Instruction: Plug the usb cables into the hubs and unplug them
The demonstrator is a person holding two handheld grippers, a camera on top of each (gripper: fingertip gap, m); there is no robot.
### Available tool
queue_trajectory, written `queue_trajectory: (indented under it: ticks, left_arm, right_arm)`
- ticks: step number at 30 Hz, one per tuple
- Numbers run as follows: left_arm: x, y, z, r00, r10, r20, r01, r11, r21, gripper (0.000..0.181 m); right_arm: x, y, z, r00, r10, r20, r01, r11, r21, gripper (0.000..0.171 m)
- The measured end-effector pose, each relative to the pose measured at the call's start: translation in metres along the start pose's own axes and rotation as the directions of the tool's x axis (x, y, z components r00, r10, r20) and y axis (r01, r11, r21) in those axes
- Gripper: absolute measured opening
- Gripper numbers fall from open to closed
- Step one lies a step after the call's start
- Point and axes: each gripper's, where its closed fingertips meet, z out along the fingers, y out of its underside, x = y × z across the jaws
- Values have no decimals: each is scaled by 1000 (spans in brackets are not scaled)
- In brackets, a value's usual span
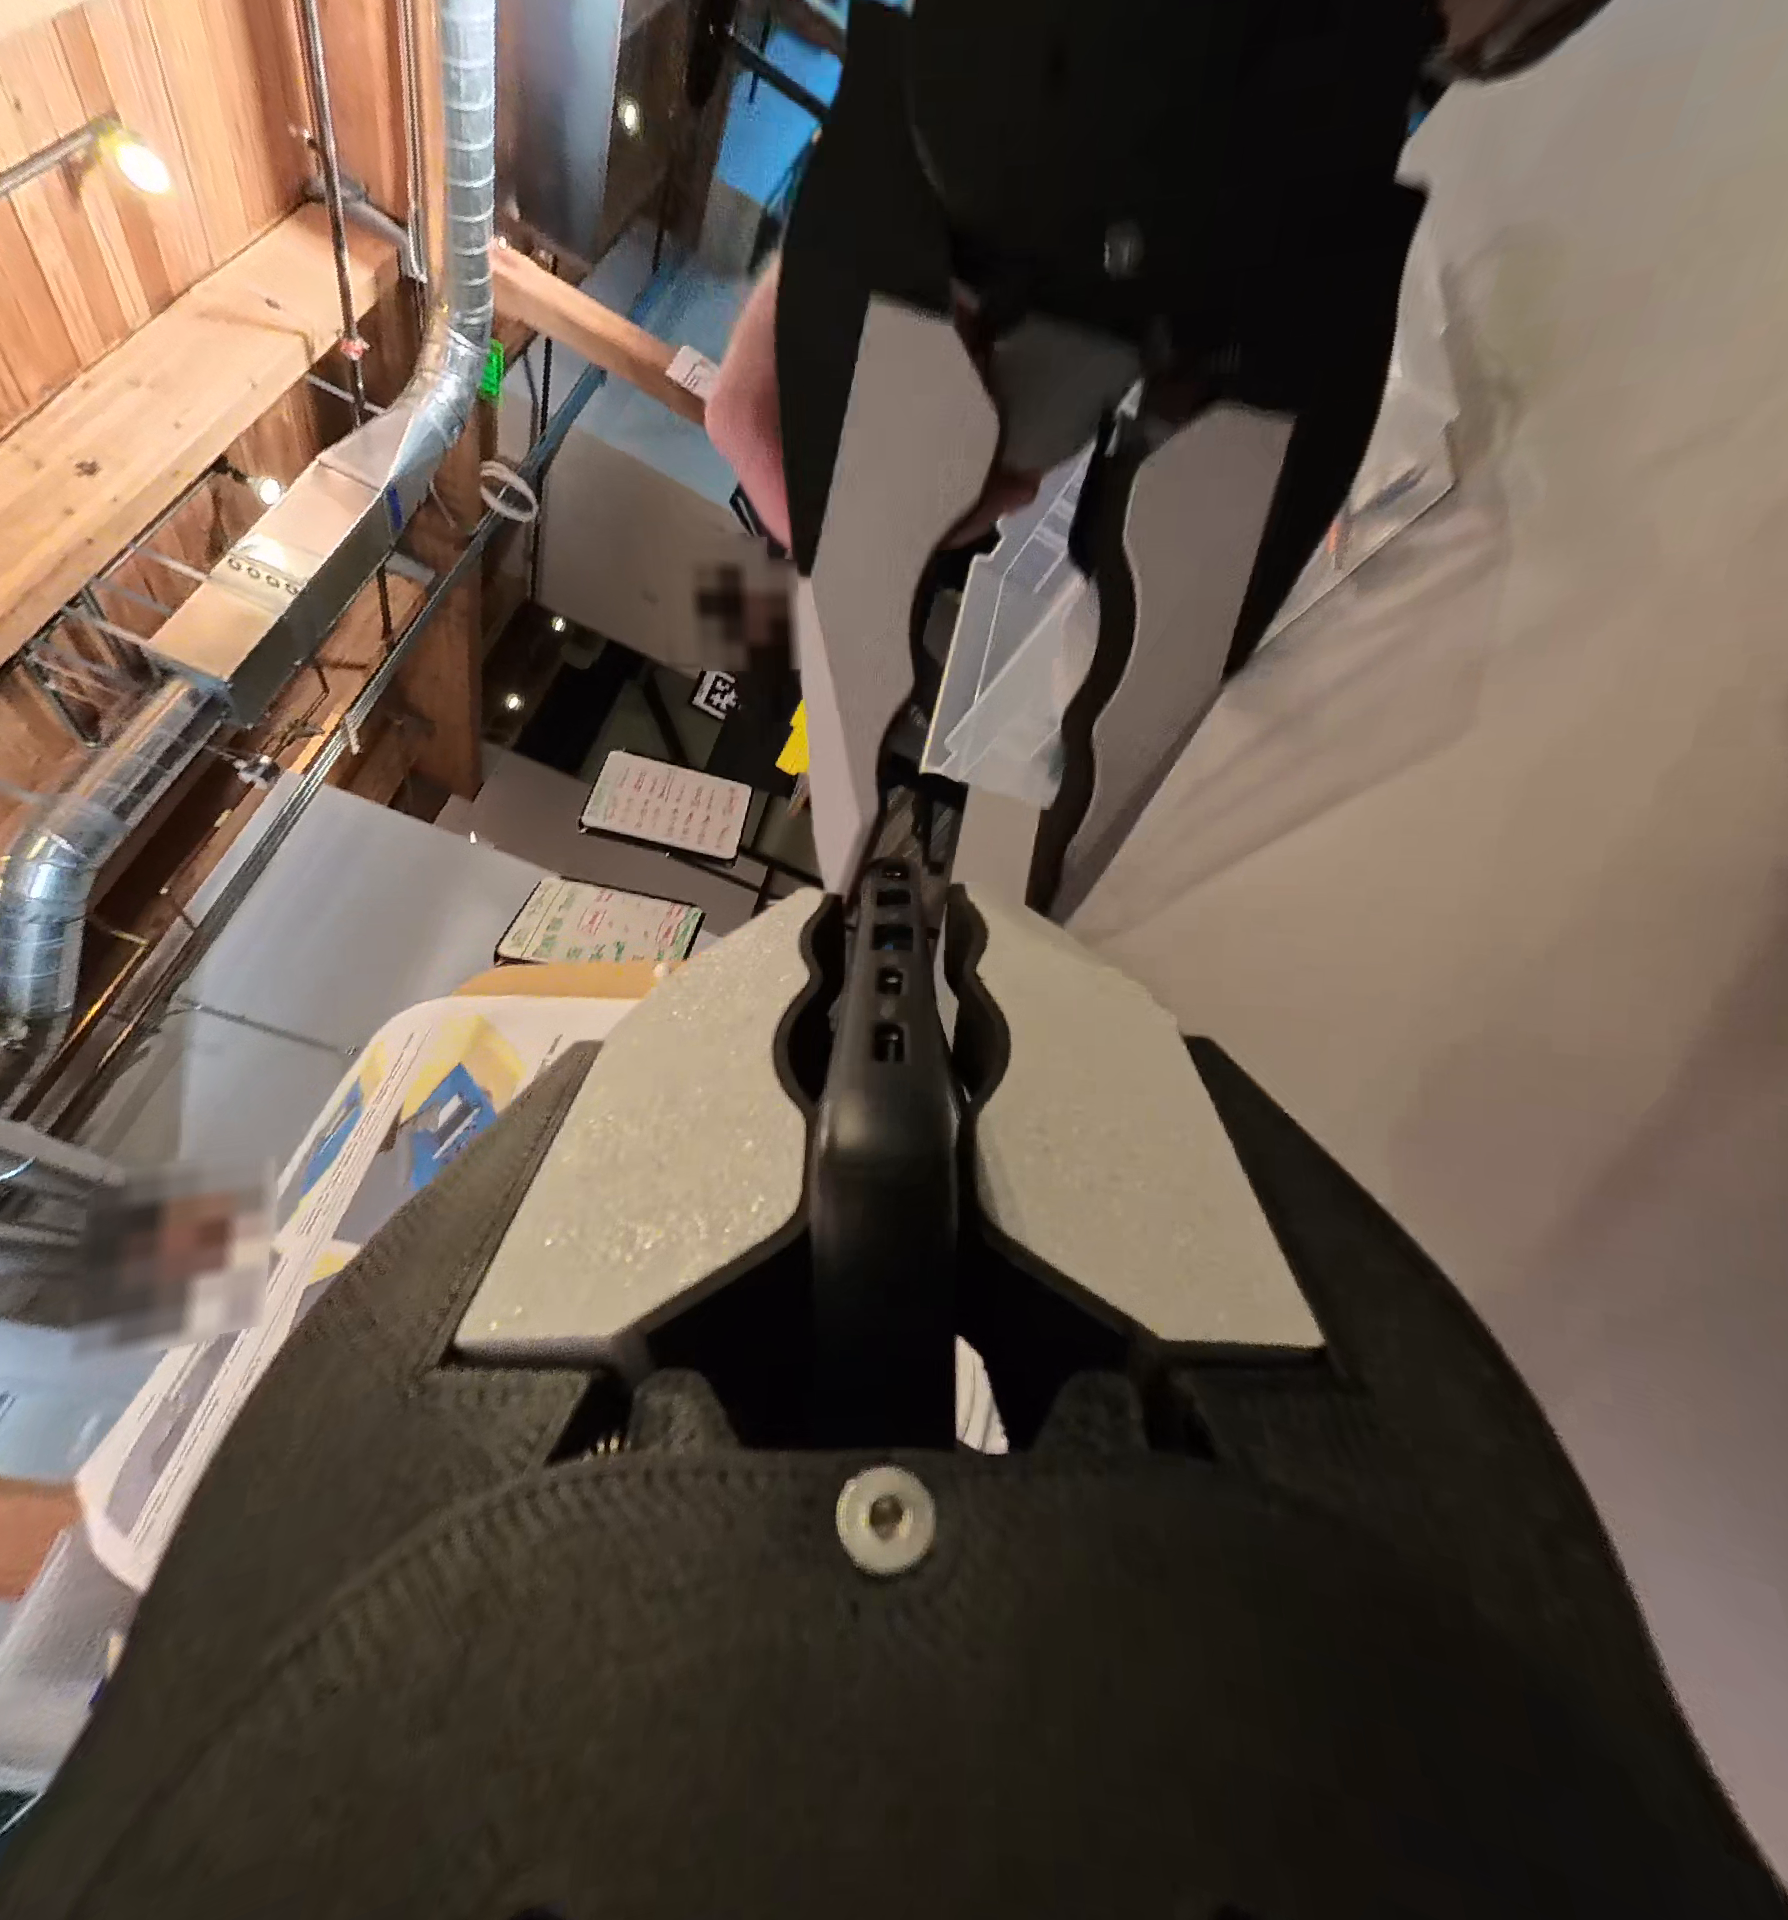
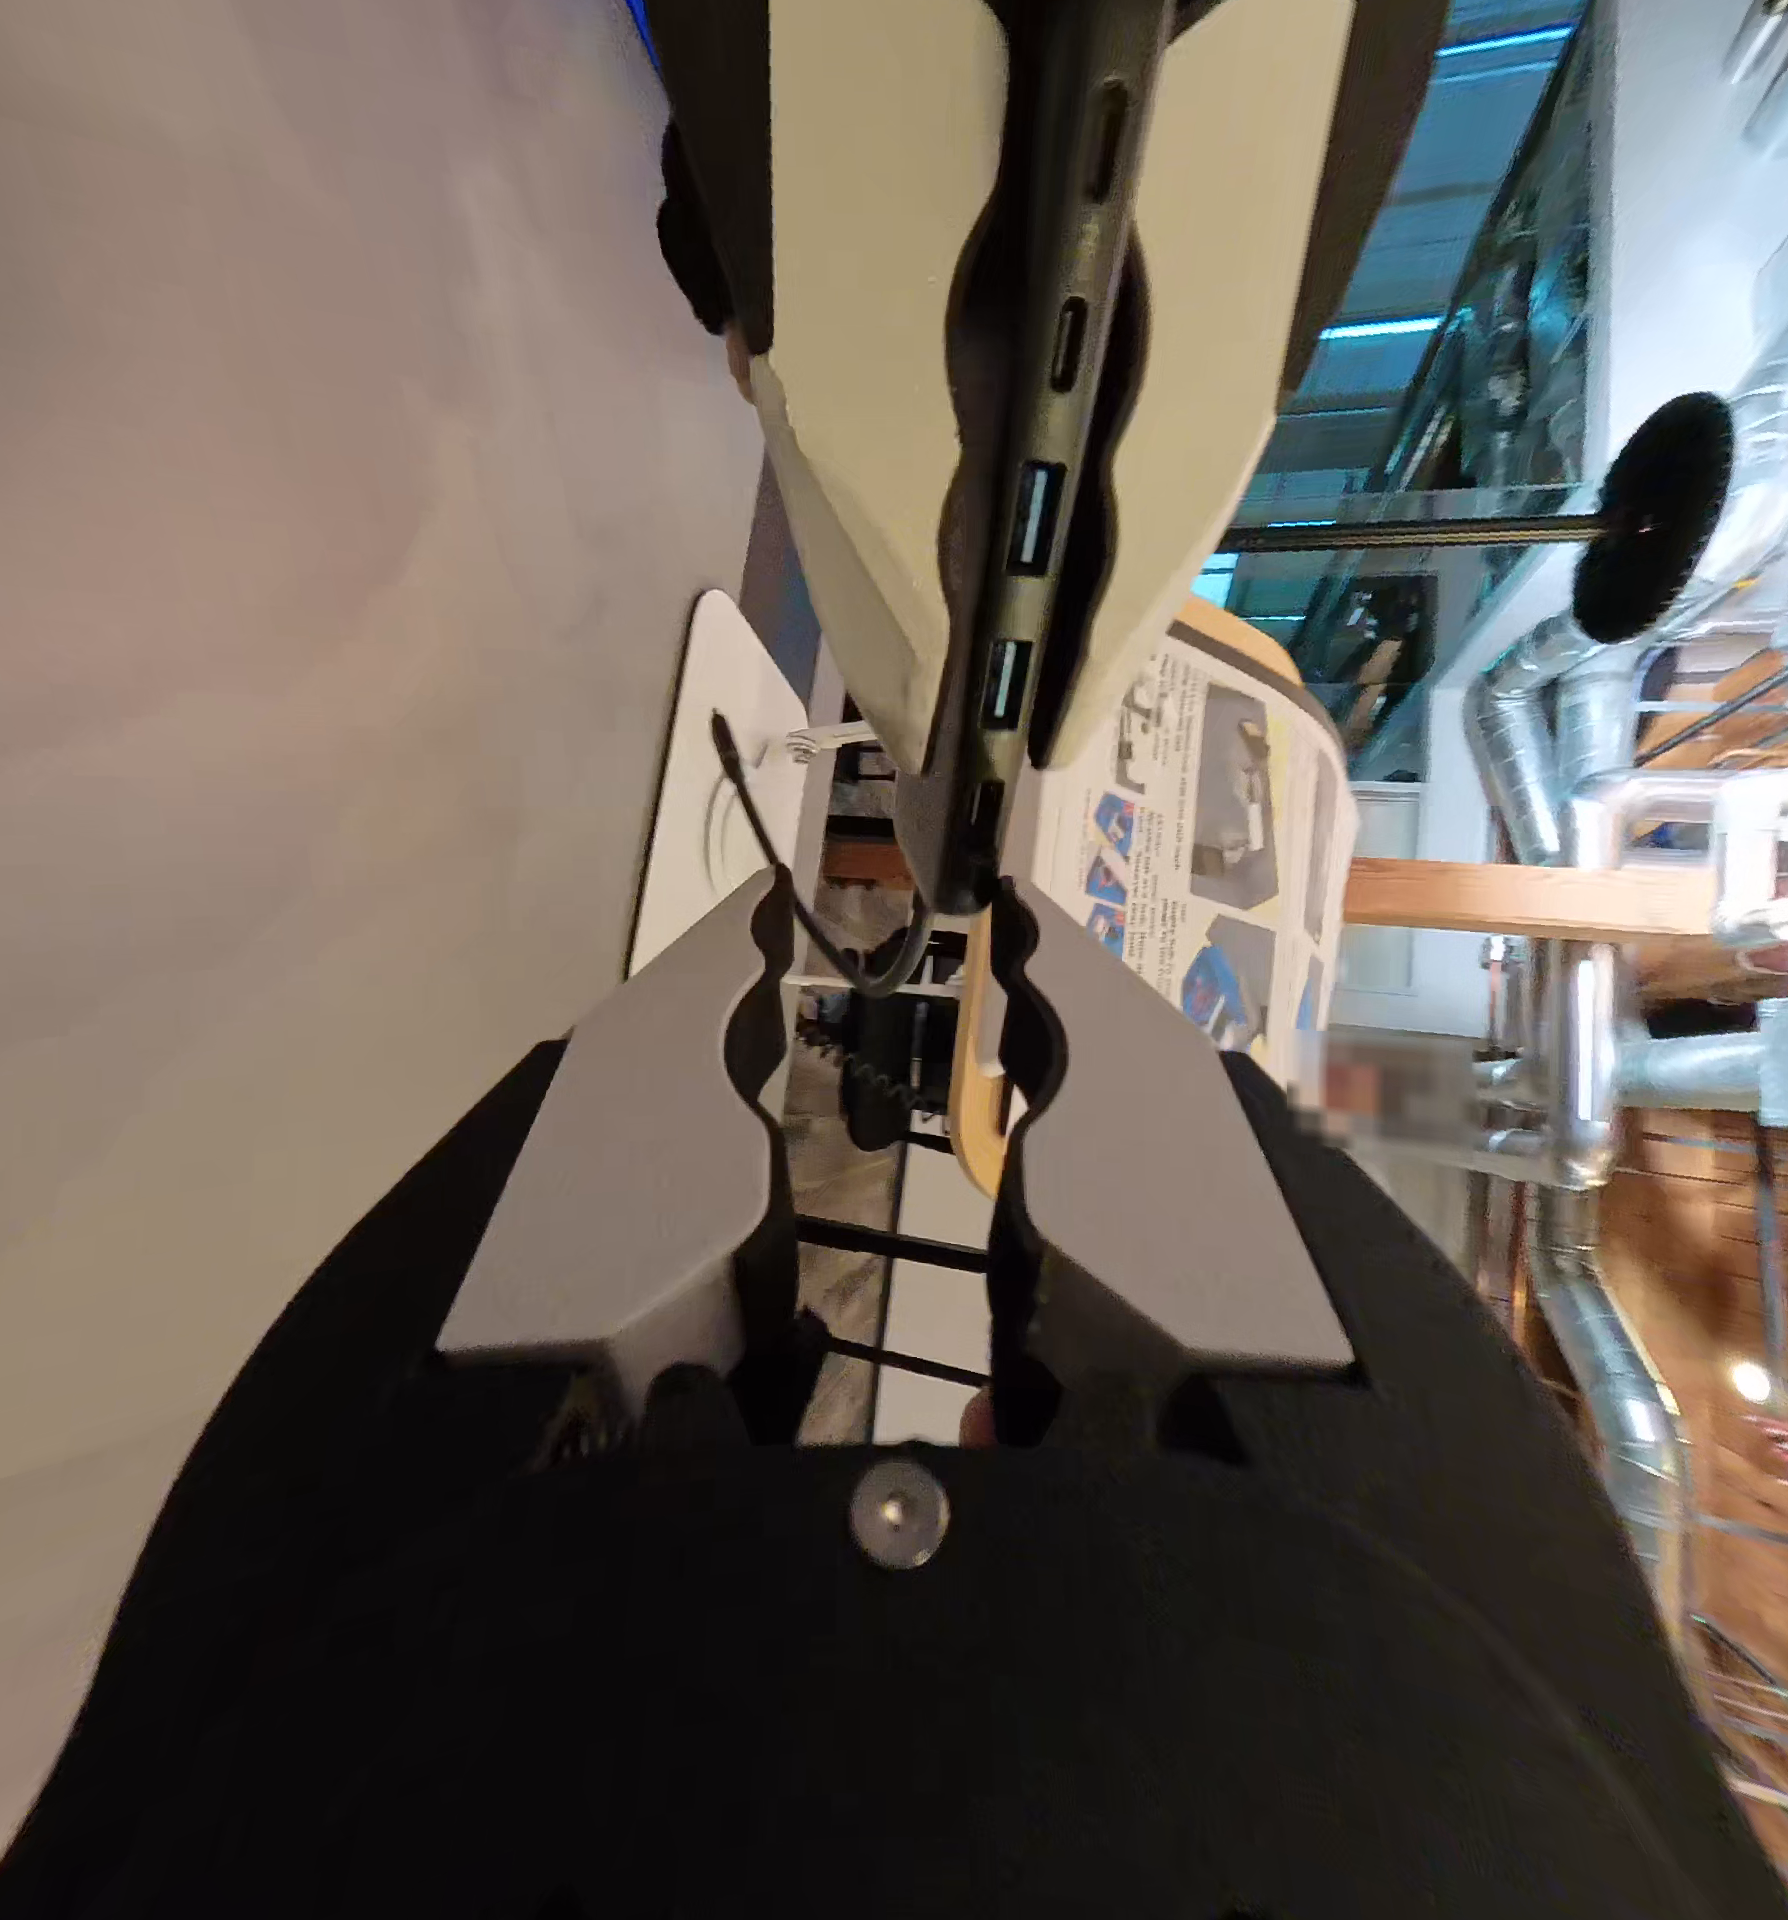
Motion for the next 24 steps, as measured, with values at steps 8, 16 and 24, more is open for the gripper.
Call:
queue_trajectory:
  ticks: [8,16,24]
  left_arm:
    - [14,-12,1,998,32,-57,-30,999,30,19]
    - [22,-24,4,996,46,-73,-42,997,57,27]
    - [-14,-36,-10,999,7,39,-11,996,94,48]
  right_arm:
    - [-1,-9,-2,1000,30,-3,-29,998,52,13]
    - [-18,-4,-13,967,213,138,-220,975,39,9]
    - [10,63,-45,952,300,63,-292,950,-109,9]
